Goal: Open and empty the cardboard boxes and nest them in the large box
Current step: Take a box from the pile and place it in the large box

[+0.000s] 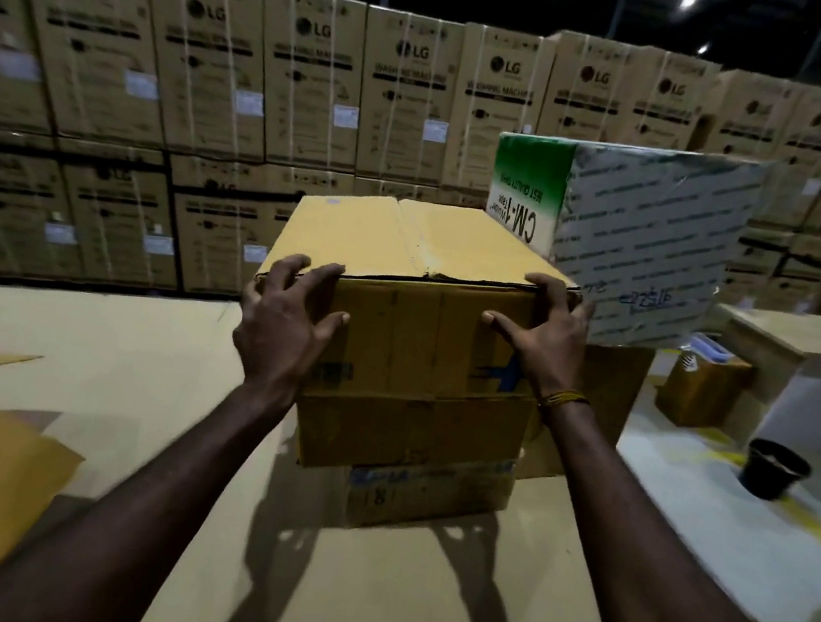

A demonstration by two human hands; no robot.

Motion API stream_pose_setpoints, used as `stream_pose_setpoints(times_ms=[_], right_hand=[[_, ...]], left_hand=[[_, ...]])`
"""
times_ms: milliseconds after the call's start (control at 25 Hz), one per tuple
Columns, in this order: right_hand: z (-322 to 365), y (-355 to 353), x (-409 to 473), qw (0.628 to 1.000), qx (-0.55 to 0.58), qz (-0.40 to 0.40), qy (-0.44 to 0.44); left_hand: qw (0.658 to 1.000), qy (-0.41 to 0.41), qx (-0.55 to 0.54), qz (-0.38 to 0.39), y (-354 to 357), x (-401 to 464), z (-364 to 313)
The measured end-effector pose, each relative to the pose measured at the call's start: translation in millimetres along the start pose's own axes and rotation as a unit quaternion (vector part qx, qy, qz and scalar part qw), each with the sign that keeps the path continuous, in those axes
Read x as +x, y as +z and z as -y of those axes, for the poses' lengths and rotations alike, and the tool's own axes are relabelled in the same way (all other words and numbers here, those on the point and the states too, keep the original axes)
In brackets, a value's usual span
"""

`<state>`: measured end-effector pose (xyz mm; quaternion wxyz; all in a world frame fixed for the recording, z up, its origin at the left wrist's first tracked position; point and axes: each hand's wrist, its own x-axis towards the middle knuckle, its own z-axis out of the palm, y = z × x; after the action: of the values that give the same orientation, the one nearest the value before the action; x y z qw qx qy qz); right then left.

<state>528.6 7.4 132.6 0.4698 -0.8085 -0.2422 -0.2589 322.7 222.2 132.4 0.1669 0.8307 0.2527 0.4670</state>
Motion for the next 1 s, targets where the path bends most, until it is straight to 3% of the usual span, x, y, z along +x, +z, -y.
stream_pose_setpoints(times_ms=[240,560,1000], right_hand=[[33.1,-27.2,-62.9,0.999,0.022,-0.038,-0.028],[125.0,-72.5,-203.1,0.997,0.05,-0.051,-0.034],[187.8,-154.2,-365.2,0.99,0.13,-0.026,-0.055]], left_hand=[[1.0,0.002,-0.012,-0.019,-54.7,-48.7,6.8],[0.997,0.0,-0.057,-0.043,-187.9,-145.7,43.4],[0.989,-0.084,-0.091,-0.082,-337.6,-299.7,22.5]])
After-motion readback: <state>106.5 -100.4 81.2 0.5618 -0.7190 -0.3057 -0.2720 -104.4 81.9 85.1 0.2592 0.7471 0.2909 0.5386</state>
